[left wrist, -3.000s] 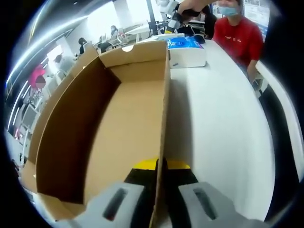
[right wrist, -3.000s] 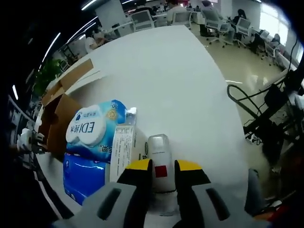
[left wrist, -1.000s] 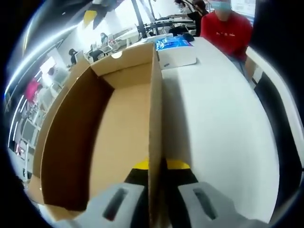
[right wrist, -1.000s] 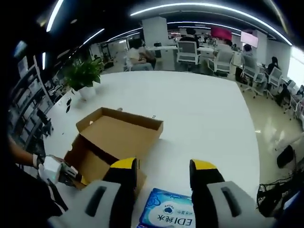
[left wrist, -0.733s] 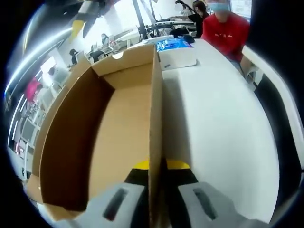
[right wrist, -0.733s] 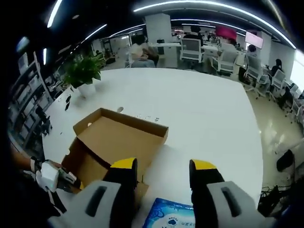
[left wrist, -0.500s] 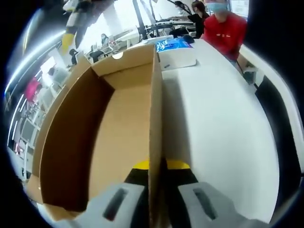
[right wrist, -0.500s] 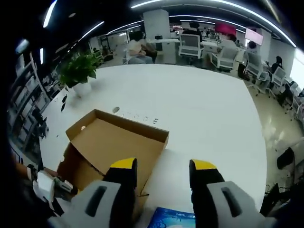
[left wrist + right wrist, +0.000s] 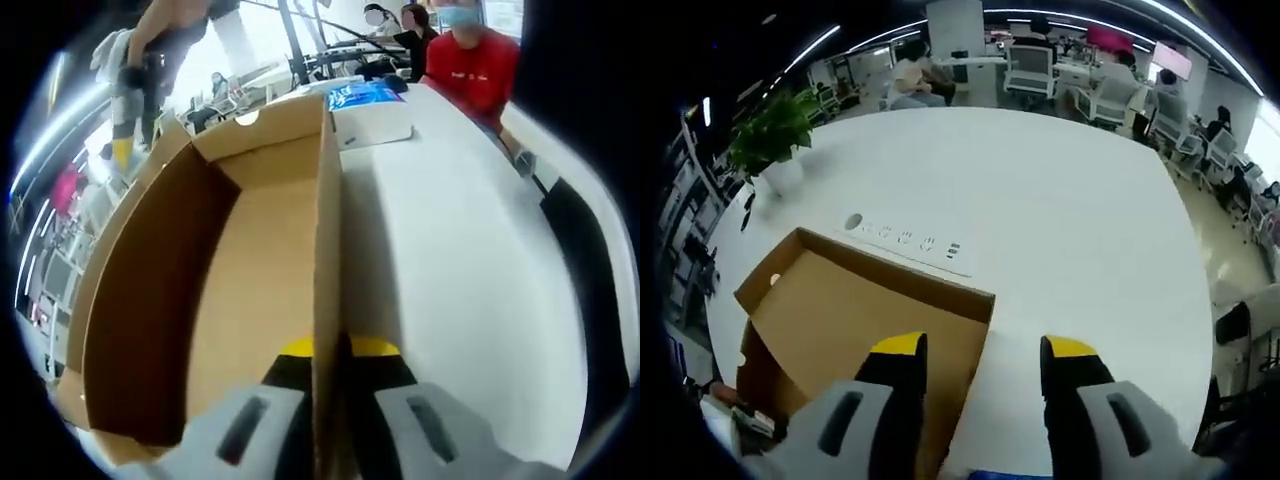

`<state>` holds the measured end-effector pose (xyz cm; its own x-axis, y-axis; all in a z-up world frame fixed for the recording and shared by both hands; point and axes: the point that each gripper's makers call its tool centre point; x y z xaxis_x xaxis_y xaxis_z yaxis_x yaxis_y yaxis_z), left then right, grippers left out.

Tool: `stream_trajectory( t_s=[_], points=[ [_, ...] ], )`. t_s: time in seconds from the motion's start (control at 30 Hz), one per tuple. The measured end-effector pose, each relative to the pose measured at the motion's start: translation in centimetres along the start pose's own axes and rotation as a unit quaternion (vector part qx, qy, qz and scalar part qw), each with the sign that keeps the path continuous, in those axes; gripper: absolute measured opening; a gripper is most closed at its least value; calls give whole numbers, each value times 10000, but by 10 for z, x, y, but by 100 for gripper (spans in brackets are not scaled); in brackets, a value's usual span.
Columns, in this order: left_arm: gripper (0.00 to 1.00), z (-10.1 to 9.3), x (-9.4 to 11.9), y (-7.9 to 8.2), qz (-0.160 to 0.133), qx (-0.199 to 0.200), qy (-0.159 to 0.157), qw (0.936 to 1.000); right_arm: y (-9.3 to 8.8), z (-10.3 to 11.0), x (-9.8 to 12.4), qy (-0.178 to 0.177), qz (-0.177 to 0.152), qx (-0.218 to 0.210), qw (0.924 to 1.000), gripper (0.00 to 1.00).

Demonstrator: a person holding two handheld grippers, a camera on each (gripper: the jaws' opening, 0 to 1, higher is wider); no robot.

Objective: Operate the shoe box by opening the lid, removing the specified soft item, and placing it in the target area until the item is outside and the box remains undamaged.

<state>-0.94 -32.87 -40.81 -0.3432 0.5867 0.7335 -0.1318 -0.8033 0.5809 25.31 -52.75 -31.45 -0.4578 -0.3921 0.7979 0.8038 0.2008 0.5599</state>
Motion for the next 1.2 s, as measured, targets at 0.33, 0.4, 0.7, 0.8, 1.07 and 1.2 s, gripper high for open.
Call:
stream_trajectory(
  t_s=[0.33,0.4,0.7,0.8,1.07,1.2],
  points=[
    [3,-1,-1,-1,-12,33,-2,10000,3,-12,-25,-239,48,-299,9993,48],
    [3,-1,-4,-3,-21,37,-11,10000,0,-13,-25,-372,107,-277,9989,48],
    [3,-2,-8,-6,-29,53,-18,10000,-11,-26,-32,-524,470,-361,9969,35],
    [3,-2,-7,-6,-40,47,-29,10000,-13,-22,-33,-484,585,-297,9967,28],
    [3,-2,-6,-6,-39,73,-48,10000,-13,-25,-38,-482,730,-160,9960,17],
    [3,-2,-5,-4,-43,57,-55,10000,-14,-25,-41,-476,810,-123,9955,16]
  ],
)
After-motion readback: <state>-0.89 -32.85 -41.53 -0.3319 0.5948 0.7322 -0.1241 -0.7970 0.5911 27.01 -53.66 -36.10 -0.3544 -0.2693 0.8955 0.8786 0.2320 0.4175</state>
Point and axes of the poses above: the point that each gripper's makers call its tool centre point, and the gripper's own axes: x roughly backward along the fingers, z roughly to its left, y roughly out of its top, and after that the axes turned 13 degrees about y, right-handed
